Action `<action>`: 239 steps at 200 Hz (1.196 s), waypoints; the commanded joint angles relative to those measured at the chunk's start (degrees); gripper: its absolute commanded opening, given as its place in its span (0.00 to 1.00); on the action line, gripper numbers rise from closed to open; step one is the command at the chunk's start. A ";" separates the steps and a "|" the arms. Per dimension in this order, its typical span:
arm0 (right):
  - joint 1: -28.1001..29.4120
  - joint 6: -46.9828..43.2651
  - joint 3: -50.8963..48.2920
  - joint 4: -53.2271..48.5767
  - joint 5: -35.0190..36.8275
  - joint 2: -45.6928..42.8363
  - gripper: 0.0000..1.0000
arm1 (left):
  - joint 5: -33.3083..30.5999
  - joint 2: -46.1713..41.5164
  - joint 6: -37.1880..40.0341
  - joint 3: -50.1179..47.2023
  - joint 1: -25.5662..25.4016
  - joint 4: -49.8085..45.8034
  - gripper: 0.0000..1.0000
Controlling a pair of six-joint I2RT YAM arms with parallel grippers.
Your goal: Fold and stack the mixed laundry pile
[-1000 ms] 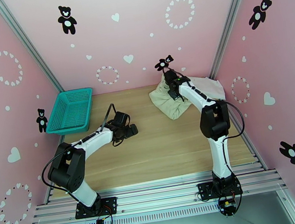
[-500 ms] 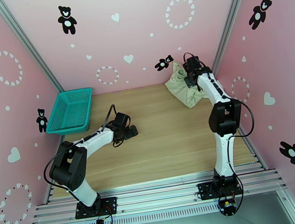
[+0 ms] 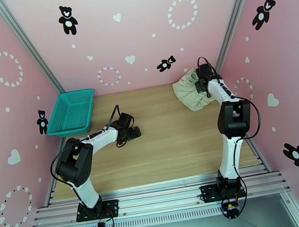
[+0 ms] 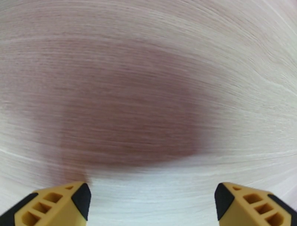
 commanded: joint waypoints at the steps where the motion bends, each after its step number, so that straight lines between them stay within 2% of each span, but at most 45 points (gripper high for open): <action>1: -3.86 4.92 -4.59 12.81 -6.66 -7.53 0.00 | 0.53 0.79 0.85 0.92 0.45 -1.22 0.94; 30: -6.41 7.19 -10.87 19.95 -8.07 -10.86 0.00 | 1.21 2.17 0.50 1.51 0.46 -0.83 0.94; 74: -11.20 11.15 -14.22 22.68 -12.47 -12.09 0.00 | 1.52 3.91 0.76 3.44 0.46 -1.63 0.94; 91: -12.70 12.38 -12.46 20.53 -14.41 -9.78 0.00 | 1.83 4.10 0.76 3.73 0.45 -1.65 0.94; 148: -13.51 12.27 -1.20 11.88 -11.49 4.81 0.00 | 1.87 3.55 0.89 3.69 0.45 -2.44 0.94; 158: -13.47 11.98 0.57 10.98 -12.37 6.96 0.16 | 1.87 3.34 0.85 3.48 0.45 -2.58 0.94; 180: -13.04 11.35 6.08 5.87 -12.74 11.17 0.36 | 1.87 3.30 0.68 3.20 0.42 -2.45 0.94; 223: -9.91 6.63 5.64 4.52 -6.70 9.73 0.59 | 2.64 3.93 0.41 3.68 0.04 -1.93 0.94; 239: -8.49 5.30 4.94 3.84 -1.02 8.22 0.73 | 2.84 3.96 0.41 4.16 -0.02 -1.83 0.94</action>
